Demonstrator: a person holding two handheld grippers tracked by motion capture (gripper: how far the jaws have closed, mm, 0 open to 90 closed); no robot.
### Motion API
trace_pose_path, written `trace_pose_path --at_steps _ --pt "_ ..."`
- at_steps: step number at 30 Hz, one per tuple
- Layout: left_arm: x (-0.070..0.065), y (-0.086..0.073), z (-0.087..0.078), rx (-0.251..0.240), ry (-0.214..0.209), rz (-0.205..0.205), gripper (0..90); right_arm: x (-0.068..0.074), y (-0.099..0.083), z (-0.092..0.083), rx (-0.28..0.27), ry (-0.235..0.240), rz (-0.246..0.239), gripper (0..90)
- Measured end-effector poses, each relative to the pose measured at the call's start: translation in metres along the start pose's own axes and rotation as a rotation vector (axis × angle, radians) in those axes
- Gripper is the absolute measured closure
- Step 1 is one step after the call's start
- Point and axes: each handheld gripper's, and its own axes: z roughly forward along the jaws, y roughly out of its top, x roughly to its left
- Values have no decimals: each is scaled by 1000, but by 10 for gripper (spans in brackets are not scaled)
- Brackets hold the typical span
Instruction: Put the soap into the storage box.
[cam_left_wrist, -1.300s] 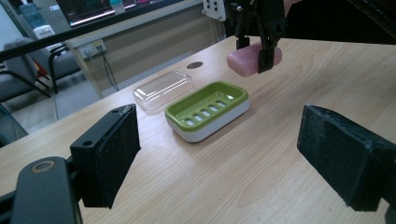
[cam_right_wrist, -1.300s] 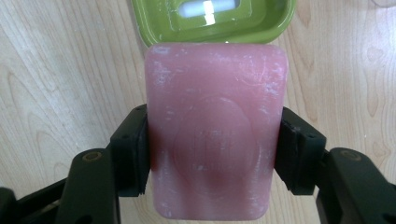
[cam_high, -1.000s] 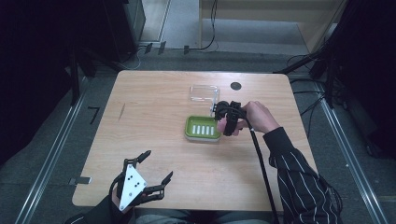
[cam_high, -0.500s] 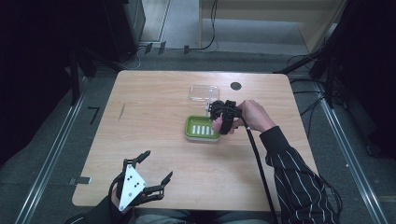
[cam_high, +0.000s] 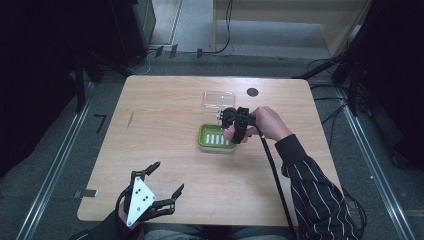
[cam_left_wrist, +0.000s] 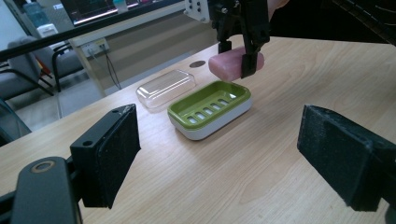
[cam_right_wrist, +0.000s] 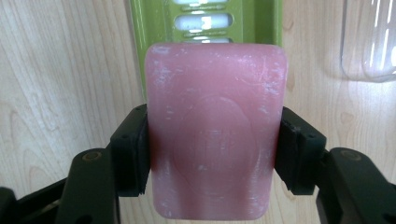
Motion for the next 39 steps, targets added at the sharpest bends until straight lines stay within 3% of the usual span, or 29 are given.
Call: trace_pose_path --at_steps 14,25,39 --pt "1 -1 -3 6 10 0 136 1 14 5 -28 1 -32 386" --pt "1 -2 -5 5 17 -6 136 -2 21 13 -45 6 -30 386" --pt "1 -2 -7 5 23 -11 136 -4 32 30 -62 22 -65 386"
